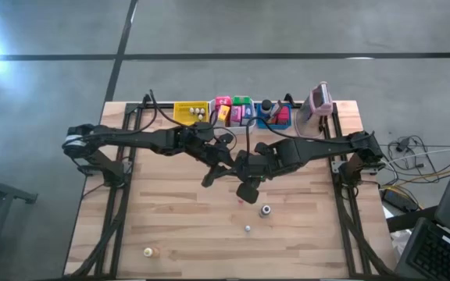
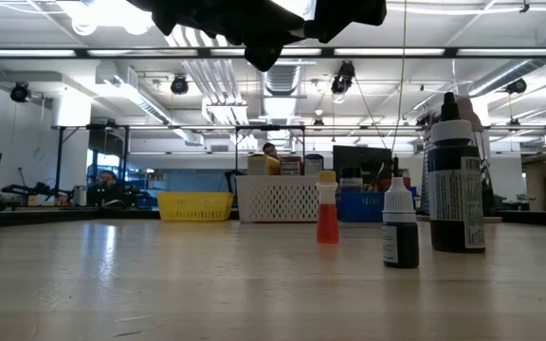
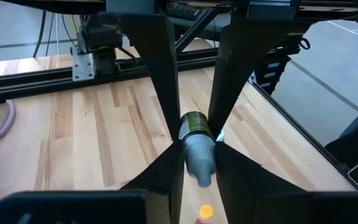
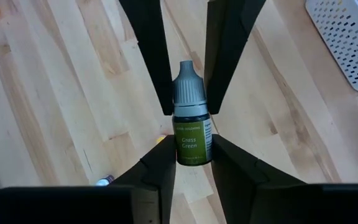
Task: Pick & Place Kitchen Items
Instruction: Put the green food coloring bottle into the yellow basket
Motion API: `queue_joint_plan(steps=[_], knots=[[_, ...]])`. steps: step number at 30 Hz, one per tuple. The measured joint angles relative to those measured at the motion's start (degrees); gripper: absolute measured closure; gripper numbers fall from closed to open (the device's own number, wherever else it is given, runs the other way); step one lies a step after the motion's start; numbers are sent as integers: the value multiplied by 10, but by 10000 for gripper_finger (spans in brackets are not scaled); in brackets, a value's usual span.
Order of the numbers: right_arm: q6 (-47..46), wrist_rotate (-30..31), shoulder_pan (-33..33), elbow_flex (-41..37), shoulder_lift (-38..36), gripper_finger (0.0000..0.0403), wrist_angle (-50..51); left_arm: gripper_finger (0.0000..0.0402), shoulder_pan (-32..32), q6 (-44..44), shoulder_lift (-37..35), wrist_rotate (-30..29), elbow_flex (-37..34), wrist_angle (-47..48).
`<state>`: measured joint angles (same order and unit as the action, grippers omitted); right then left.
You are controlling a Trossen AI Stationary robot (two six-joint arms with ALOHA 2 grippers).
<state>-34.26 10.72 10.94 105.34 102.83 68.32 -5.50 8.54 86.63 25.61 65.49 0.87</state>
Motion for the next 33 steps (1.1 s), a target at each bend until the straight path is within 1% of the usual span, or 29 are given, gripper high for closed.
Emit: queue_joint_plan(steps=[10,12,17,20,22,25,27,28,30,33], knots=[[8,1,0,0,0,333,-2,320,0,0,-4,0,-1,2],[9,1,0,0,0,327,-3,320,0,0,-5,0,0,2],[9,1,0,0,0,297,-2,321,0,0,-6,0,8,3],[-1,0,0,0,0,281,-3,321,-2,4,-11,0,15,27],[-10,0,0,0,0,269,-1,321,-5,11,-17,0,23,62],[-14,-1,0,0,0,250,15,321,-17,35,-36,-1,46,156],[-17,0,3,0,-3,239,32,321,-28,51,-51,-15,65,232],[-20,5,5,0,-4,233,44,321,-34,59,-58,-31,73,271],[-38,34,9,-3,-6,224,74,321,-47,73,-67,-66,85,336],[-84,84,12,-17,-6,215,140,321,-75,82,-83,-107,93,403]])
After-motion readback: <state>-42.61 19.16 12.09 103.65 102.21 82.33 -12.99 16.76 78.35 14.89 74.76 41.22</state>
